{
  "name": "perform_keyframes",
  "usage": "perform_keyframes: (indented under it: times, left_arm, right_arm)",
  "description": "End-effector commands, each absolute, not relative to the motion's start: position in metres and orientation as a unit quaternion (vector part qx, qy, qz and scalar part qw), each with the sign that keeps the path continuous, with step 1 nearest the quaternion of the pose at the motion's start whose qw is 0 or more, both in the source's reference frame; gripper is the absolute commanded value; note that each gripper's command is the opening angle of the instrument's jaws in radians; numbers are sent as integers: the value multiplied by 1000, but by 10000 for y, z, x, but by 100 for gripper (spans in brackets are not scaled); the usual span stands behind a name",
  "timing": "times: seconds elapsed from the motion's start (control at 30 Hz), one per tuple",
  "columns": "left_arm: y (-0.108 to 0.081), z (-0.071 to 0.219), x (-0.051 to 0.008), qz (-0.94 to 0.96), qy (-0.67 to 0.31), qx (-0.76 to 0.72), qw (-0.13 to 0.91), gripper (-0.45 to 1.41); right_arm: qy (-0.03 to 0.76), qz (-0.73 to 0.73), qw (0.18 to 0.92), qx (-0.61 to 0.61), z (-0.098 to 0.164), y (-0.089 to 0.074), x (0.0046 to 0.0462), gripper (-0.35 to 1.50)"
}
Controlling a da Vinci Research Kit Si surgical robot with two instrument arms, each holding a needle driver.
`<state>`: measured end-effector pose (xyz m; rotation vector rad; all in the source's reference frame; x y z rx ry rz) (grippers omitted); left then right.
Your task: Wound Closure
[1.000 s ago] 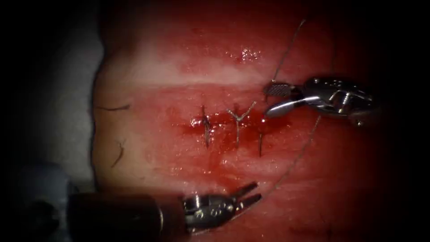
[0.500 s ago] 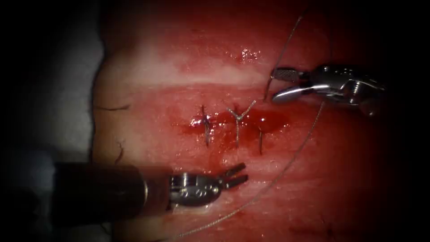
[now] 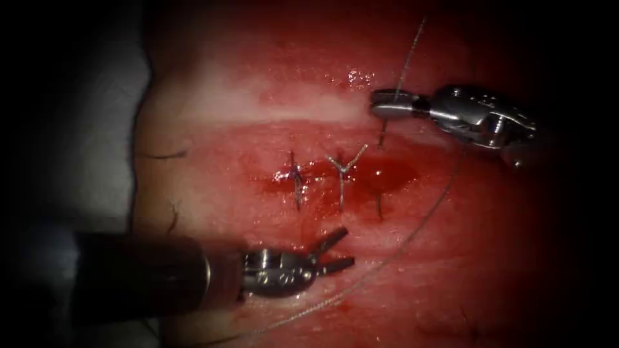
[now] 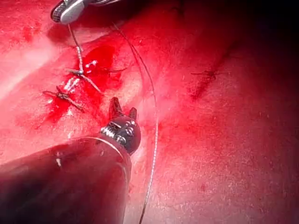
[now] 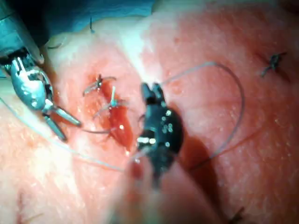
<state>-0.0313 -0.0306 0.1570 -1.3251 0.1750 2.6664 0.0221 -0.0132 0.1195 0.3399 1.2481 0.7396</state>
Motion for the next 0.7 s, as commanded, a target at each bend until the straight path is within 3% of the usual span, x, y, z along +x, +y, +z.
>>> perform_keyframes:
  times: [0.03, 0.27, 0.7]
  left_arm:
    - [-317, 1575, -317, 892, 58, -443, 74, 54]
    - [-311, 1577, -315, 893, 69, -442, 54, 74]
    - [-301, 1582, -328, 890, 104, -443, -14, 89]
  right_arm:
    - [564, 343, 736, 151, 1199, -142, 222, -35]
    - [537, 350, 749, 165, 1205, -153, 215, -35]
    - [524, 340, 746, 228, 1211, -182, 217, -35]
